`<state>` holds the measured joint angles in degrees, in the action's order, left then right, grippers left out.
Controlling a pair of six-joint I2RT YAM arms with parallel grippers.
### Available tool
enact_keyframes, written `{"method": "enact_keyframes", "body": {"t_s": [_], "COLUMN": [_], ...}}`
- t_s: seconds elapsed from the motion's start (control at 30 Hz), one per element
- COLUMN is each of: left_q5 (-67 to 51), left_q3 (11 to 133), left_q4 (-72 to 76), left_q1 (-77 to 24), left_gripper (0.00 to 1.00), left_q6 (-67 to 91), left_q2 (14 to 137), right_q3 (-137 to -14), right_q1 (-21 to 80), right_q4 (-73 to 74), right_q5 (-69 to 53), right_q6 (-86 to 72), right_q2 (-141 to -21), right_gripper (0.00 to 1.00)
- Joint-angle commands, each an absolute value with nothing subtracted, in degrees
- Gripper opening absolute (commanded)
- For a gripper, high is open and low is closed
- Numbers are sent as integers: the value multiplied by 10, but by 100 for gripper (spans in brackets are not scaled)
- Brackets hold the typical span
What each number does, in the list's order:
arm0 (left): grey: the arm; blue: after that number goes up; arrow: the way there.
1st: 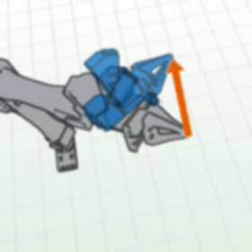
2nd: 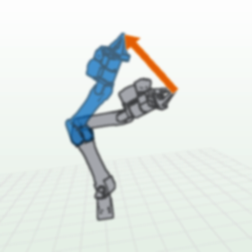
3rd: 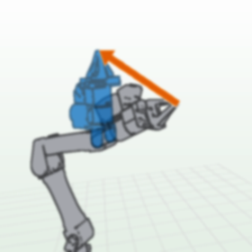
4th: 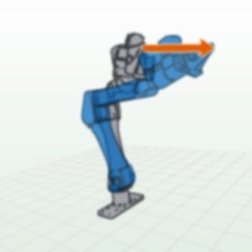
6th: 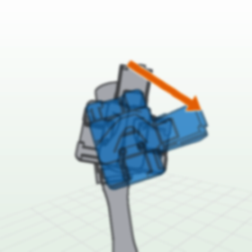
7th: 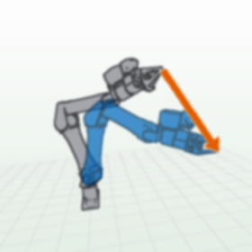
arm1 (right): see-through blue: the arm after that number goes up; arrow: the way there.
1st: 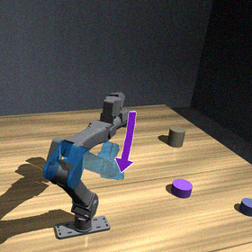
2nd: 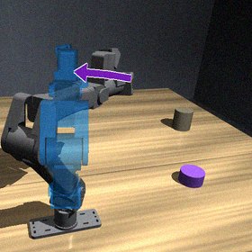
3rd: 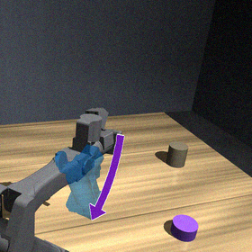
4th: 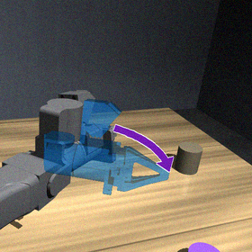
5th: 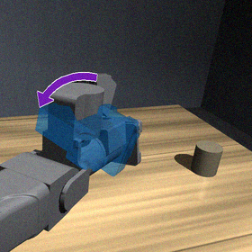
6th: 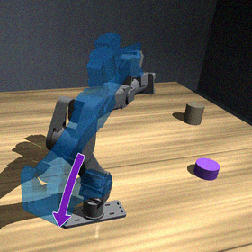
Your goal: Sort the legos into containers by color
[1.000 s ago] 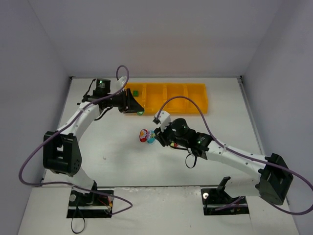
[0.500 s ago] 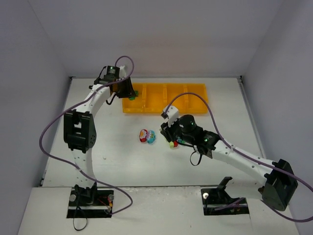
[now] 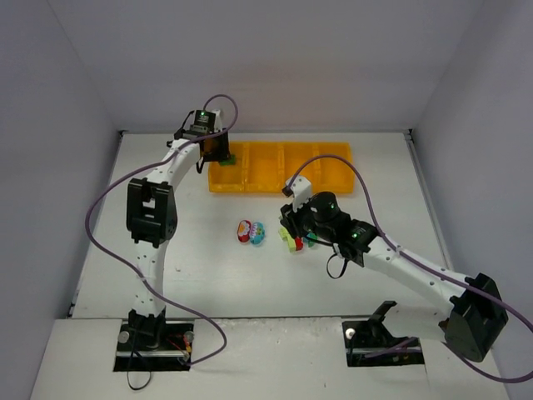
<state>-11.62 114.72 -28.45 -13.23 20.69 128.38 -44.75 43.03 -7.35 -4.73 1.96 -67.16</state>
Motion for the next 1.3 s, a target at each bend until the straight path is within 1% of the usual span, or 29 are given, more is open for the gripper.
{"method": "enact_keyframes", "body": {"t_s": [0.0,0.1,0.13,0.2,0.23,0.37,0.5,0.63,0.83,0.87,1.0,1.17,1.27], "left_q5": [-105,-108,-109,-110,-111,-120,-177,-295,-433,-466,-521,-569,-572], "left_q3": [1177,1174,1172,1165,1159,1156,1125,1061,960,940,912,907,902], "left_q4": [-272,-272,-272,-270,-269,-286,-297,-299,-310,-305,-294,-295,-294], "left_q1": [-141,-145,-146,-147,-148,-148,-150,-170,-207,-214,-230,-250,-265], "left_gripper": [36,42,47,51,55,56,56,56,56,56,57,59,60], "left_q6": [195,195,195,194,195,196,206,212,227,233,253,258,253], "left_q2": [1260,1251,1247,1232,1229,1199,1134,1040,960,954,935,942,946], "right_q3": [-459,-461,-461,-464,-465,-469,-473,-476,-475,-476,-481,-490,-494], "right_q1": [425,425,425,425,425,425,425,425,425,425,425,425,426], "right_q4": [-94,-94,-93,-93,-93,-93,-94,-100,-113,-113,-113,-109,-108], "right_q5": [-47,-47,-48,-49,-50,-57,-59,-61,-81,-85,-102,-114,-122], "right_q6": [18,20,21,23,24,26,40,66,114,124,134,139,140], "right_q2": [-650,-649,-650,-650,-651,-651,-644,-640,-624,-621,-617,-619,-621], "right_gripper": [0,0,0,0,0,0,0,1,4,4,4,5,5]}}
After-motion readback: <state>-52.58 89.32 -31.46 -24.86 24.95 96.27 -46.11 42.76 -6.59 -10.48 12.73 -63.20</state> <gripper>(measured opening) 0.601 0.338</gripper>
